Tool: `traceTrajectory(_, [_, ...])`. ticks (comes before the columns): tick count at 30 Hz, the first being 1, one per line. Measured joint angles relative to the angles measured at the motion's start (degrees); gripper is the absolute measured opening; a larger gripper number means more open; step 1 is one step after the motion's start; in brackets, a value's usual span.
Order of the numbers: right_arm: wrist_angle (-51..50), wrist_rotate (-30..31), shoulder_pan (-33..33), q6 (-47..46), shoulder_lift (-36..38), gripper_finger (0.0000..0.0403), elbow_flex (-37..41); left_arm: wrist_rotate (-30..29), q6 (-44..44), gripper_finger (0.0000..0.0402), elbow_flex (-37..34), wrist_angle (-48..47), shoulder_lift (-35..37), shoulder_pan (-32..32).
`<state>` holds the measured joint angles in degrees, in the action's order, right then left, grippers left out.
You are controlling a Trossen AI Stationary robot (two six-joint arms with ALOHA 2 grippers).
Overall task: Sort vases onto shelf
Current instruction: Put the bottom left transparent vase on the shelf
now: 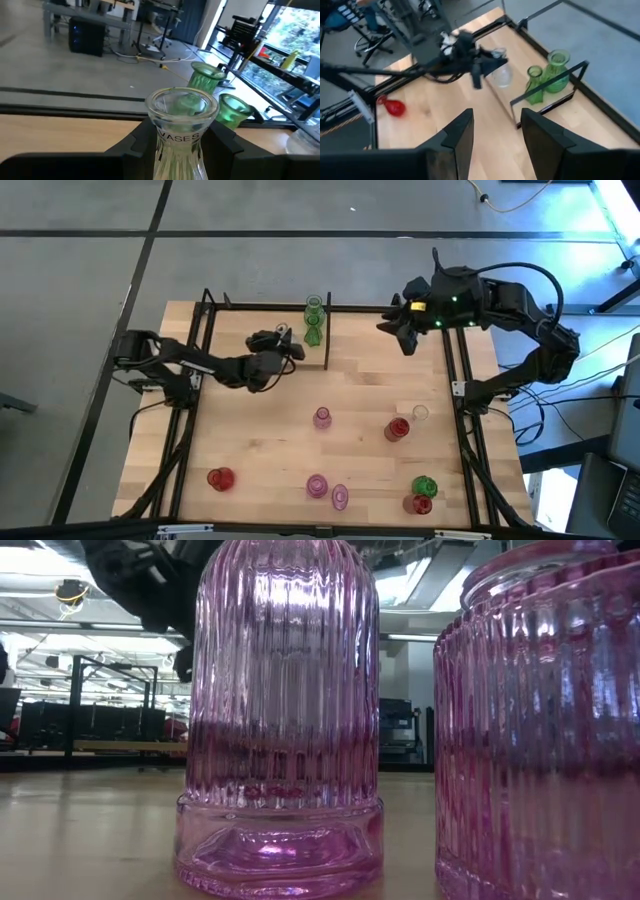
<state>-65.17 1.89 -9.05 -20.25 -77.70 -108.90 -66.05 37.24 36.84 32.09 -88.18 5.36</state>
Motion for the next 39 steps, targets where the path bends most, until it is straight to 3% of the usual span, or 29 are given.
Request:
traceTrajectory(5, [-1.0, 0.0, 0.0, -0.3, 0.5, 0.0156, 0.0, 5.0, -2.4, 0.0109, 0.0, 1.3, -1.7, 3.5])
traceTrajectory(10, [-1.0, 0.0, 0.0, -0.6, 1.6, 0.0156, 0.0, 5.8, -6.8, 0.0109, 0.0, 1.6, -1.8, 7.0])
traceTrajectory(15, [-1.0, 0.0, 0.0, -1.1, 2.4, 0.0156, 0.0, 12.9, -9.6, 0.0109, 0.0, 2.2, -2.0, 11.3])
traceTrajectory(22, [-1.0, 0.1, 0.0, -2.2, 2.7, 0.0156, 0.0, 14.7, -9.3, 0.0109, 0.0, 2.4, -3.5, 15.8])
traceTrajectory(28, [-1.0, 0.1, 0.0, -2.5, 2.7, 0.0156, 0.0, 19.4, -11.8, 0.0109, 0.0, 9.5, -7.1, 18.3])
traceTrajectory(39, [-1.7, 0.1, 0.0, -5.0, 2.7, 0.0156, 0.0, 19.7, -14.3, 0.0109, 0.1, 12.7, -10.4, 20.3])
